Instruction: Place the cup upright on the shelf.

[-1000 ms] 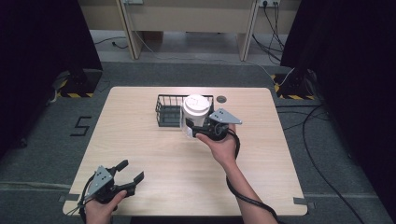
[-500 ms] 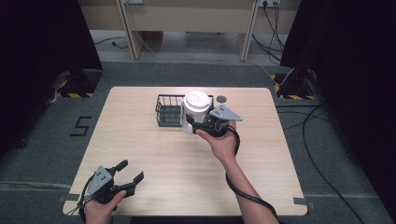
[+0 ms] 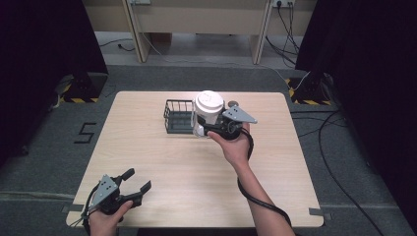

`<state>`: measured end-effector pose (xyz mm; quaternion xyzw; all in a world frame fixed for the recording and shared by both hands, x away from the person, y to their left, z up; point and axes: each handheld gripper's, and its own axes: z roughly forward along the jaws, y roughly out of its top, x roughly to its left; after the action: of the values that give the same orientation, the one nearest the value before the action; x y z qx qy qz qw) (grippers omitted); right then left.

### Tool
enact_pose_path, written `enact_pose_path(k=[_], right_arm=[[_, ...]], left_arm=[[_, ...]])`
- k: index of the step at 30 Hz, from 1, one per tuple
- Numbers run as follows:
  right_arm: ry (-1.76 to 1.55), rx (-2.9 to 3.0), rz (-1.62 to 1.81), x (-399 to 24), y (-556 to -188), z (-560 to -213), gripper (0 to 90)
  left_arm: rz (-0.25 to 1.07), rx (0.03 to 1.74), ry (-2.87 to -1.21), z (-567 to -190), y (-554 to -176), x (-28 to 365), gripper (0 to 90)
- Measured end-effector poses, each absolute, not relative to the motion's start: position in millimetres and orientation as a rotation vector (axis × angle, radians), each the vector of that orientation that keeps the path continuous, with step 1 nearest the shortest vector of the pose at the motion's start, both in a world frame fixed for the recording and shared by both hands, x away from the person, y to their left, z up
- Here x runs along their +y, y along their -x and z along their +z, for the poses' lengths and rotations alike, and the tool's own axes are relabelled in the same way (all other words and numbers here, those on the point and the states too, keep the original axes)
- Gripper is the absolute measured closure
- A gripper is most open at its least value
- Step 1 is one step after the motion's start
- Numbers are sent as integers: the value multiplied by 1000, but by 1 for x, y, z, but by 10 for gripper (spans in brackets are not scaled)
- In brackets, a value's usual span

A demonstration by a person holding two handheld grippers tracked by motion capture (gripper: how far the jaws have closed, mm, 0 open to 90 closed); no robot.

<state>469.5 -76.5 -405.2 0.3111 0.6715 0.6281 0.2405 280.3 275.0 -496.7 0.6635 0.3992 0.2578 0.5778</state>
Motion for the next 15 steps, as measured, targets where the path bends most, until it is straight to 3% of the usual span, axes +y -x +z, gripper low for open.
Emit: enact_pose_path(k=[15], right_arm=[[-851,1811,1722,-76,-477,-394,173]], left_arm=[[602,936,-1550,-497,-280,275,186]])
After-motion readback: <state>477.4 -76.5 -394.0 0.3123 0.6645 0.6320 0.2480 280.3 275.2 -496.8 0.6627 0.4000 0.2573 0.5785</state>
